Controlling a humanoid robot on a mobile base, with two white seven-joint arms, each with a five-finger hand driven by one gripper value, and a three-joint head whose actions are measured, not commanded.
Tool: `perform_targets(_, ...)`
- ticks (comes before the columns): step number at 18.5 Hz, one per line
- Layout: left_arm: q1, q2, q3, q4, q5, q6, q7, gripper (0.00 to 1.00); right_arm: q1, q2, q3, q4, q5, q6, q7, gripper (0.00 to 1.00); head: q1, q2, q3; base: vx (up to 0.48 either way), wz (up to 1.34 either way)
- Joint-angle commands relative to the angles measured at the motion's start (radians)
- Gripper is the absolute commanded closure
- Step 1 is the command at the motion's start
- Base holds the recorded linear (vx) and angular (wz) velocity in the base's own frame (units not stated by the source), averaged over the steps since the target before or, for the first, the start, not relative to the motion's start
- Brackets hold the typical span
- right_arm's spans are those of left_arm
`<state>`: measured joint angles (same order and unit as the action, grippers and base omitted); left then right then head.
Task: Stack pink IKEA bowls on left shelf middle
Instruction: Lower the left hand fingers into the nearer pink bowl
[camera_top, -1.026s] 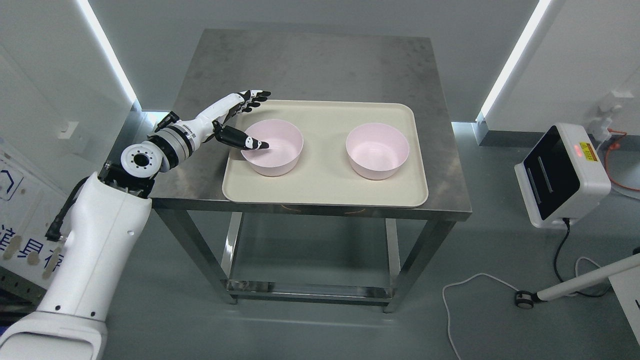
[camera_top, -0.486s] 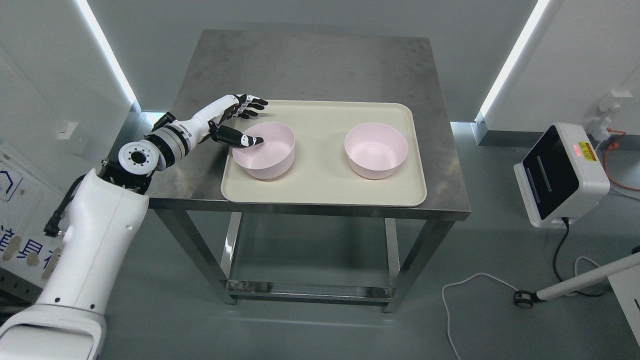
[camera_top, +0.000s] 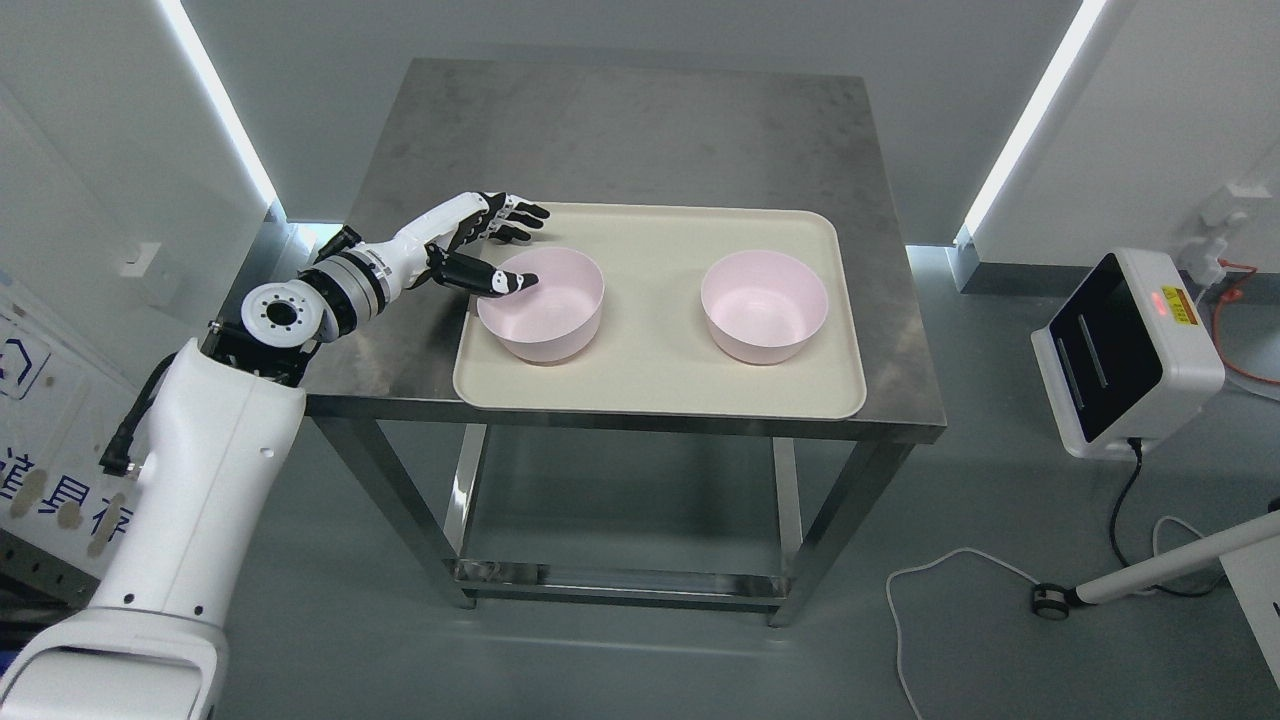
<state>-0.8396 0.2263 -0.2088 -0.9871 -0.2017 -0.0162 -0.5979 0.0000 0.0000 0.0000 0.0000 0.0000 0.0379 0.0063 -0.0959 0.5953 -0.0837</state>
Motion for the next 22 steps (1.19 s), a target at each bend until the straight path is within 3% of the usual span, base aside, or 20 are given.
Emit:
perform_targets(1,0.002,-0.021,0.057,-0.025,0.001,-0.027,-0.006,0.38,0.029,-0.017,-0.011,-0.034,0.0,-0.004,0.0,0.0,0.0,0.0,0.0,0.0,0.0)
perform_targets(15,0.036,0.011,0.072,-0.1,-0.007,-0.033,-0.161,0.39,0.029,-0.017,-0.012,-0.034,0.0,-0.003,0.0,0.0,0.0,0.0,0.0,0.0,0.0)
perform_targets(22,0.028,0.004,0.068,-0.1,-0.007,-0.034,-0.158,0.59,0.029,-0.017,-0.011,-0.034,0.0,-0.004,0.0,0.0,0.0,0.0,0.0,0.0,0.0)
